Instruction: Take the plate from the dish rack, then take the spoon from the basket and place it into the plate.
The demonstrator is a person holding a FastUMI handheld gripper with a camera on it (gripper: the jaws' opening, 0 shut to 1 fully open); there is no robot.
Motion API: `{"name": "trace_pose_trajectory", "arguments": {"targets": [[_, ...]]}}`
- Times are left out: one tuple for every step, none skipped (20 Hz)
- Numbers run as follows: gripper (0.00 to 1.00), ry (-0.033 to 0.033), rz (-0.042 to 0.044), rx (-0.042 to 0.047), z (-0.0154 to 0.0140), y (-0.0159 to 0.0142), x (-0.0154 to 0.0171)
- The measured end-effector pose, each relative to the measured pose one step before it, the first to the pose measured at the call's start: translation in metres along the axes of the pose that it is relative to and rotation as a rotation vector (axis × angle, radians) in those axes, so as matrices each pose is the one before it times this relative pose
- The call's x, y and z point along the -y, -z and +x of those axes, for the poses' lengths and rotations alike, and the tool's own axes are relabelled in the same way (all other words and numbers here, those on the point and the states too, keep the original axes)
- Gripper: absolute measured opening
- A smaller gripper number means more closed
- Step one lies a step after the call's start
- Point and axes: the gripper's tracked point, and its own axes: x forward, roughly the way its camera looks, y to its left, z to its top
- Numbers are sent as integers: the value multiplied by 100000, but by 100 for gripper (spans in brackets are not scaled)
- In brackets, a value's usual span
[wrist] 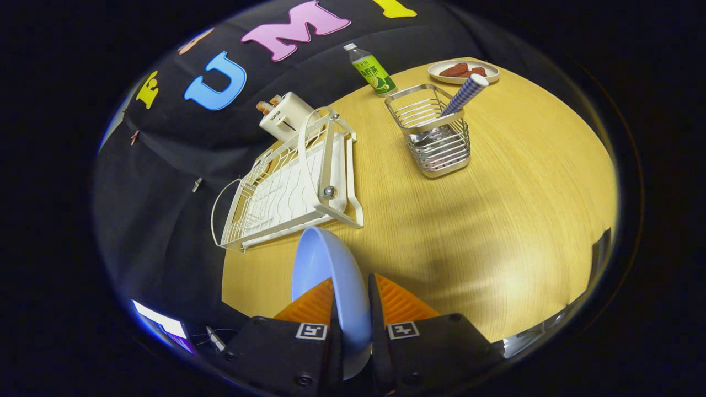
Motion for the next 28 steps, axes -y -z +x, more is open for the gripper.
{"name": "trace_pose_trajectory", "arguments": {"targets": [[25, -41, 577, -50, 456, 151, 204], [25, 38, 366, -330, 508, 50, 229], [25, -968, 1559, -341, 356, 140, 9], [26, -363, 1953, -358, 356, 53, 82], [26, -169, 2296, -691, 336, 214, 210], [26, -94, 2648, -760, 223, 157, 128], [27, -138, 2853, -796, 361, 174, 133], [27, 1594, 1773, -705, 371, 196, 446], [29, 1865, 895, -550, -4, 54, 433], [31, 1665, -277, -171, -5, -54, 472], [32, 1223, -586, -219, -16, 137, 294], [33, 992, -760, 279, -152, -209, 194], [41, 161, -419, 547, -55, -189, -41], [43, -17, -691, 970, -168, -370, -92], [51, 122, -1355, 868, -328, -225, -164], [55, -42, -2355, 966, -390, -274, -143], [65, 264, -3188, 1076, -417, -265, -99], [76, 59, -3610, 1237, -569, -403, -196], [81, -158, -3783, 1896, -645, -532, -278], [82, -432, -3666, 2139, -857, -717, -404], [87, -908, -3648, 2516, -974, -838, -678], [90, -994, -3661, 3060, -975, -1201, -666], [98, -1003, -3654, 3304, -863, -1260, -767], [99, -997, -3972, 3620, -974, -1565, -719], [99, -615, -4646, 3862, -978, -1782, -622], [99, 10, -5389, 4151, -841, -2029, -351], [99, 227, -5548, 4702, -760, -2274, -143], [99, 667, -5107, 4274, -444, -2195, 52]]}}
